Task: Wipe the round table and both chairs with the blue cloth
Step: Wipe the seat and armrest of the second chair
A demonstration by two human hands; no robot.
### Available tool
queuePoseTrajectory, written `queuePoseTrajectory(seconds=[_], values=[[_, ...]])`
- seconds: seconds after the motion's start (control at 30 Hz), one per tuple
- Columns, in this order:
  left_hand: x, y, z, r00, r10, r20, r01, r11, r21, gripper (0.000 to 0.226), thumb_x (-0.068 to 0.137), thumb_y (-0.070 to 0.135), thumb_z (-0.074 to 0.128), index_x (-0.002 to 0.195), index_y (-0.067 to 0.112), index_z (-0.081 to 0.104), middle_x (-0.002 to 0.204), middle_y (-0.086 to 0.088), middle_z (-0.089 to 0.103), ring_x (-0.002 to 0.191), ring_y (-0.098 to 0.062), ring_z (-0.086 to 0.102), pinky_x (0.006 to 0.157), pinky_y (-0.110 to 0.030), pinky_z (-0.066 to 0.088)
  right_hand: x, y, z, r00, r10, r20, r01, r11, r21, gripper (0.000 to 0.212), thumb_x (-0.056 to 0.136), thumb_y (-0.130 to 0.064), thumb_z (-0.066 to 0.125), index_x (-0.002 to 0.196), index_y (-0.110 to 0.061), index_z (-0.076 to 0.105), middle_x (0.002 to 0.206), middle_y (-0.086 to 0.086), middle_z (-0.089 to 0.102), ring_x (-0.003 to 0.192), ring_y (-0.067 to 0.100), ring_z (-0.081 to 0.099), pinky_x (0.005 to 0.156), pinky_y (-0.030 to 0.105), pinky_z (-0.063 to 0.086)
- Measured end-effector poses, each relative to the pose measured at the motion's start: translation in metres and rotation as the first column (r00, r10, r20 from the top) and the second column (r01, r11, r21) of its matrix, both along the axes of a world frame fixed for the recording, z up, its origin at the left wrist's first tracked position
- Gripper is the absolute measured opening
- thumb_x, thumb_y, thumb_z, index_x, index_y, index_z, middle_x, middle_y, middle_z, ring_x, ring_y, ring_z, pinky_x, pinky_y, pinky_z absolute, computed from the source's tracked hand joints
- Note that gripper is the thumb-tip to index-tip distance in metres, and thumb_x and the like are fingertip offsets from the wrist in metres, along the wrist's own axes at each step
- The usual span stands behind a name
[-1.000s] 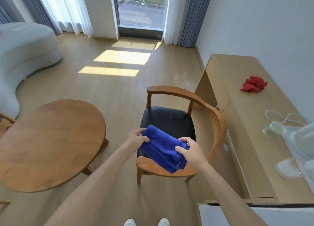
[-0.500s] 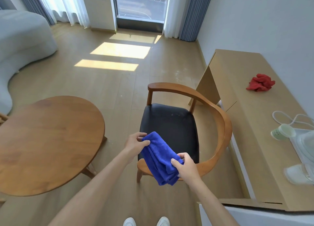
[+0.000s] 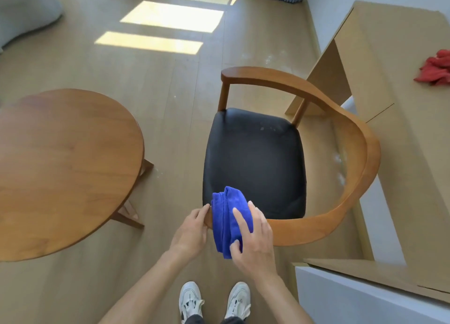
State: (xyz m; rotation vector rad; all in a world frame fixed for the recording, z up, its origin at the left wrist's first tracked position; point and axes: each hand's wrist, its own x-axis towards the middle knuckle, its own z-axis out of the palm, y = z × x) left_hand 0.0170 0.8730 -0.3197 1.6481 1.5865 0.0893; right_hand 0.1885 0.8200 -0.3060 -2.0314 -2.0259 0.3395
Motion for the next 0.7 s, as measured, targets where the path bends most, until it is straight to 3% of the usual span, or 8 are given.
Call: queuePoseTrajectory(seconds=[0.13,0.2,0.37,0.43,0.5,0.6,0.7], values=[[0.004,-0.003,-0.005,0.999,-0.04,-0.006,0.04,0.994,0.101,0.062,0.091,0.007,0.043,0.149,0.02,0.027,0.148,0.005,0.033,0.132,-0.013,0.038,0.1,-0.031,0.043,-0.022,0.02,-0.008,0.984,0.14,0.105,-0.13,0.986,-0.101,0.061,0.083,-0.046,0.054,0.139,-0.021,0.053,0.148,0.017,0.041,0.136,0.036,0.04,0.106,0.055,0.037],[0.003,-0.003,-0.008,0.992,-0.111,-0.062,0.119,0.981,0.151,0.063,0.091,0.009,0.043,0.15,0.014,0.024,0.154,0.0,0.027,0.14,-0.014,0.028,0.109,-0.029,0.033,-0.029,0.024,-0.015,0.975,0.152,0.165,-0.13,0.982,-0.137,0.06,0.086,-0.049,0.052,0.139,-0.022,0.052,0.147,0.014,0.044,0.135,0.033,0.042,0.104,0.057,0.04],[0.008,-0.001,-0.005,0.944,-0.245,-0.219,0.285,0.943,0.171,0.066,0.09,0.014,0.046,0.15,0.007,0.022,0.157,-0.006,0.022,0.145,-0.017,0.02,0.117,-0.03,0.02,-0.012,0.015,-0.031,0.962,0.165,0.217,-0.168,0.986,-0.006,0.053,0.092,-0.047,0.048,0.14,-0.024,0.051,0.149,0.012,0.043,0.137,0.033,0.04,0.107,0.057,0.037],[0.017,0.0,0.003,0.927,-0.267,-0.263,0.323,0.926,0.196,0.067,0.081,0.012,0.06,0.144,0.002,0.038,0.149,-0.016,0.037,0.139,-0.028,0.036,0.114,-0.04,0.031,0.002,0.009,-0.033,0.965,0.16,0.209,-0.163,0.987,-0.004,0.055,0.09,-0.045,0.051,0.141,-0.024,0.05,0.15,0.011,0.041,0.138,0.033,0.039,0.107,0.057,0.037],[0.031,-0.001,0.007,0.913,-0.285,-0.292,0.359,0.9,0.245,0.056,0.071,0.015,0.067,0.125,-0.001,0.061,0.13,-0.021,0.058,0.119,-0.037,0.057,0.097,-0.054,0.046,0.024,0.002,-0.035,0.964,0.157,0.212,-0.162,0.987,0.008,0.056,0.089,-0.045,0.054,0.141,-0.025,0.049,0.15,0.011,0.041,0.138,0.032,0.039,0.106,0.058,0.038],[0.058,-0.001,0.015,0.851,-0.35,-0.391,0.454,0.865,0.213,0.055,0.081,0.036,0.04,0.115,0.004,0.069,0.119,-0.017,0.066,0.112,-0.035,0.063,0.092,-0.059,0.046,0.063,-0.006,-0.036,0.963,0.147,0.227,-0.155,0.988,0.018,0.054,0.091,-0.046,0.051,0.142,-0.025,0.049,0.151,0.01,0.04,0.139,0.031,0.038,0.106,0.058,0.038],[0.082,-0.001,0.008,0.824,-0.392,-0.41,0.493,0.852,0.176,0.06,0.087,0.042,0.031,0.114,0.005,0.069,0.116,-0.016,0.068,0.111,-0.035,0.063,0.095,-0.063,0.041,0.102,-0.006,-0.034,0.965,0.119,0.235,-0.124,0.992,0.006,0.053,0.09,-0.046,0.052,0.14,-0.025,0.051,0.15,0.009,0.042,0.139,0.03,0.039,0.106,0.057,0.038]])
